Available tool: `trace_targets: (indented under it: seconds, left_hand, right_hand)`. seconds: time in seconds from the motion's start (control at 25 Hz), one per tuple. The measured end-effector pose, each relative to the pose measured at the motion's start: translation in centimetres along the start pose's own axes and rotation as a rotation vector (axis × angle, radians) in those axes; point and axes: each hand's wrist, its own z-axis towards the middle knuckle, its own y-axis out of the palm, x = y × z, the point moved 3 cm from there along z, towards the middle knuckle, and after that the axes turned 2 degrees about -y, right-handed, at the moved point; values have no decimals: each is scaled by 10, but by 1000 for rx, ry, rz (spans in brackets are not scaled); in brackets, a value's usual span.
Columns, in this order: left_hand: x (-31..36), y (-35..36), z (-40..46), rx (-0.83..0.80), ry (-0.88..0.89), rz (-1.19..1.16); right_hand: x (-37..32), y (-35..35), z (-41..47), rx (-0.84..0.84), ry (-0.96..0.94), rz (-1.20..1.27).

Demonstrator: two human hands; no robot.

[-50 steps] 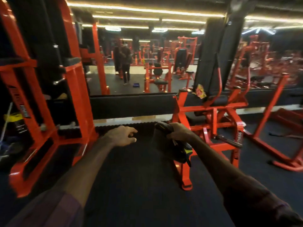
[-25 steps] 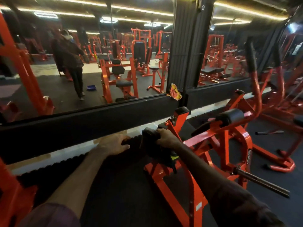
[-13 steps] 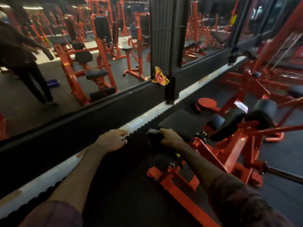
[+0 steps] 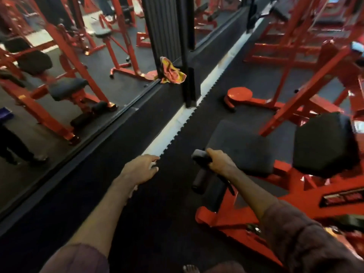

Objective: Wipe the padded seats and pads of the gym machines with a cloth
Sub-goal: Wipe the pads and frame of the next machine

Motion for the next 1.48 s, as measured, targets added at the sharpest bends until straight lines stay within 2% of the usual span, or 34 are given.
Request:
trace_targets:
  seconds: [0.12,0.32,0.6,0.84,1.0,1.12,1.24,1.36,1.48]
  left_hand:
    - [-19,-9,94,-3,114,34]
    - [-11,-5,262,-49,393,170]
    - [24,-38,458,-155,738,306]
    - [116,-21,552,-277,1110,373]
    - [178,0,619,-302,1309,420]
    - [229,5,655,-375,1472,451]
    - [290,12,691,-358,1632,459]
    - [338,32,705,-379,1750,448]
    - [375,70,715,-460,1830,422]
  right_hand:
    - [9,3,49,11,119,43]
    - [46,16,118,104,358,109]
    - [60,15,159,434,851,288]
    - [72,39,180,745,1286,448]
    - [105,56,206,1001,1466,536]
    - [120,59,222,1226,1624,531]
    - [134,56,236,1405,1712,496]
    - [128,65,249,1500,1825,428]
    - [119,81,279,1505,1969,258]
